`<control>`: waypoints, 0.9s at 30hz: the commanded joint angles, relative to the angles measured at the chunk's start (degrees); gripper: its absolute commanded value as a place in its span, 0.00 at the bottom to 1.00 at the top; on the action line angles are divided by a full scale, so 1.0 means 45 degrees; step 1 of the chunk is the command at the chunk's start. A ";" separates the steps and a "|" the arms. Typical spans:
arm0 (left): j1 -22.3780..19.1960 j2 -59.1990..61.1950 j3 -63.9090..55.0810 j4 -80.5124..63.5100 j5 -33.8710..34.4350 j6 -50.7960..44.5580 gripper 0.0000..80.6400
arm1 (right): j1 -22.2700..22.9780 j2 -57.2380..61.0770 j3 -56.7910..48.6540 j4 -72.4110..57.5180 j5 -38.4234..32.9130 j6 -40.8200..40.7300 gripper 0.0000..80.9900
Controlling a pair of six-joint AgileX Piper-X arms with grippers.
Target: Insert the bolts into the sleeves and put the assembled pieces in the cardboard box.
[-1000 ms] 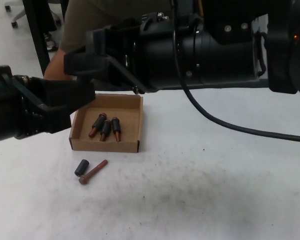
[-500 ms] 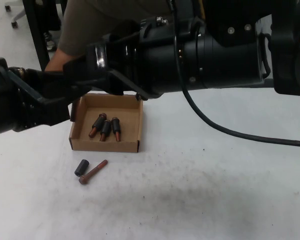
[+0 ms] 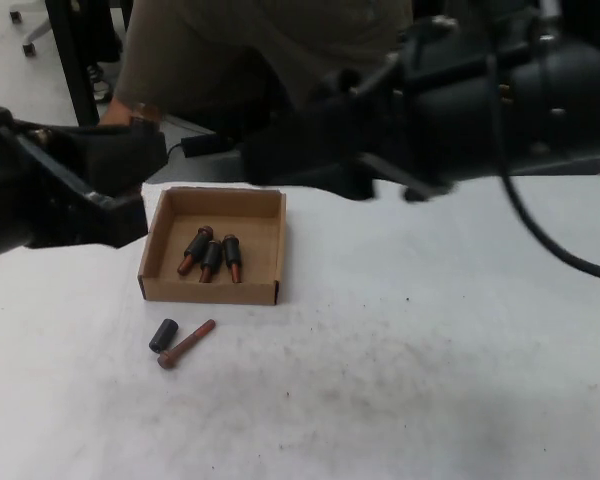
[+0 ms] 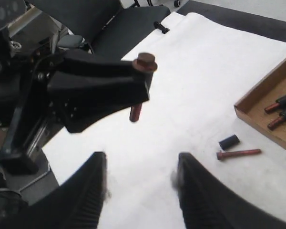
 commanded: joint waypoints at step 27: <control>0.0903 1.3784 -0.8413 0.1682 -0.1262 0.0421 0.01 | -0.2142 -0.0429 -0.0056 0.4012 0.1096 -0.3556 0.00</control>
